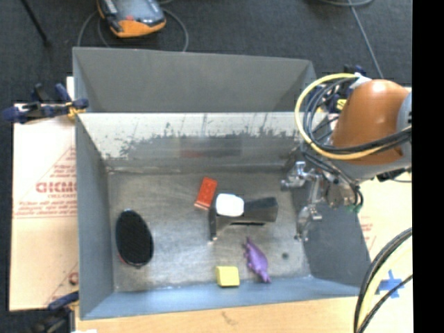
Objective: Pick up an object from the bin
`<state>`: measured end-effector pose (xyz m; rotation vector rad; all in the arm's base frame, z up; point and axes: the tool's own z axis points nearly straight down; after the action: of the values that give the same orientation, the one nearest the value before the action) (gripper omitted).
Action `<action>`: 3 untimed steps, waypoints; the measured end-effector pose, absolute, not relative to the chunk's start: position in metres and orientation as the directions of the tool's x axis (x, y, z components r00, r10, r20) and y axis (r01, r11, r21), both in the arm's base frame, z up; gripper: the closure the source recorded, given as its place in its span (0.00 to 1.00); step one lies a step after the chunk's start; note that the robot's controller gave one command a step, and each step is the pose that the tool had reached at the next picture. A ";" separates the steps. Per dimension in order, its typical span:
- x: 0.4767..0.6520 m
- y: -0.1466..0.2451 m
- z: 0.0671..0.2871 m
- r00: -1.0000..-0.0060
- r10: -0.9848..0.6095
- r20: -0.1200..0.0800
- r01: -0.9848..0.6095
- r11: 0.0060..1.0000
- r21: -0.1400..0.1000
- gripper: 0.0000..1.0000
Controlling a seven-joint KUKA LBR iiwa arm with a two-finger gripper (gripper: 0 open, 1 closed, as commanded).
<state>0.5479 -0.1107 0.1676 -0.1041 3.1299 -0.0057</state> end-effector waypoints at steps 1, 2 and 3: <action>0.576 -0.072 0.154 -0.991 -0.135 0.001 -0.135 0.991 -0.001 0.00; 0.598 -0.052 0.161 -0.983 -0.183 -0.006 -0.183 0.983 0.000 0.00; 0.583 -0.057 0.134 -0.943 -0.332 -0.006 -0.332 0.943 -0.003 0.00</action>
Offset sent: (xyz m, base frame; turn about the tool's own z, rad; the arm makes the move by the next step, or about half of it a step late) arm 0.0691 0.0412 -0.0101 -0.3680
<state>0.5827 -0.0565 0.1338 -0.5284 3.0899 -0.0033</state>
